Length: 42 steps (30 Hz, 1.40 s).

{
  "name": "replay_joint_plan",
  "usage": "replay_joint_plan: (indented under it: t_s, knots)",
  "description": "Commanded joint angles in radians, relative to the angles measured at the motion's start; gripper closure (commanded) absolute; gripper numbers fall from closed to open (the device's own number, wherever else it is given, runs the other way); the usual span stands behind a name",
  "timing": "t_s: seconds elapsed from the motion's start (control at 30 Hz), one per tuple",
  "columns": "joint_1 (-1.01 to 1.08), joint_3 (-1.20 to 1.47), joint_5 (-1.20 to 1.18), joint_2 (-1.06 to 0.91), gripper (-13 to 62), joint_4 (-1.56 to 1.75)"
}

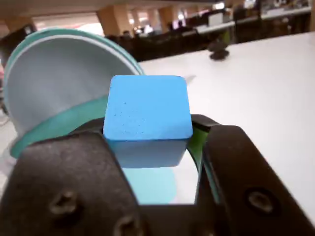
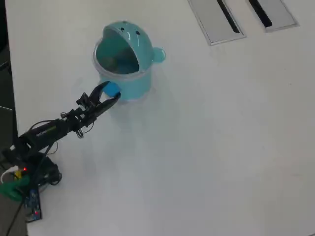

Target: Grasp RGB lego blocks and put them in the bin one by one.

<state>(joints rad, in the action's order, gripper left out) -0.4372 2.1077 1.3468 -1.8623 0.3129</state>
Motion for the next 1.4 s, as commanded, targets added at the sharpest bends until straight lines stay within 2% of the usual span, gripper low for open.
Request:
replay_joint_plan:
  t_s: [0.0, 0.07, 0.1, 0.2, 0.43, 0.7, 1.23, 1.3, 1.37]
  knots:
    - [-0.038, -0.081, 0.000, -0.060, 33.0, 0.009]
    - [-0.083, -0.107, 0.000, -0.086, 33.5, -0.032]
    - [-0.149, -0.129, 0.000, -0.121, 37.9, -0.067]
    - [-0.230, -0.172, 0.008, -0.138, 37.9, -0.156]
    - [-0.275, -0.318, 0.023, -0.091, 37.9, -0.331]
    - [-0.318, -0.511, 0.023, 0.150, 37.8, -0.370]
    - [-0.242, -0.953, 0.049, 0.584, 37.7, -0.316]
    - [-0.244, -0.968, 0.107, 0.607, 36.0, -0.316]
    - [-0.242, -0.976, 0.198, 0.629, 31.2, -0.318]
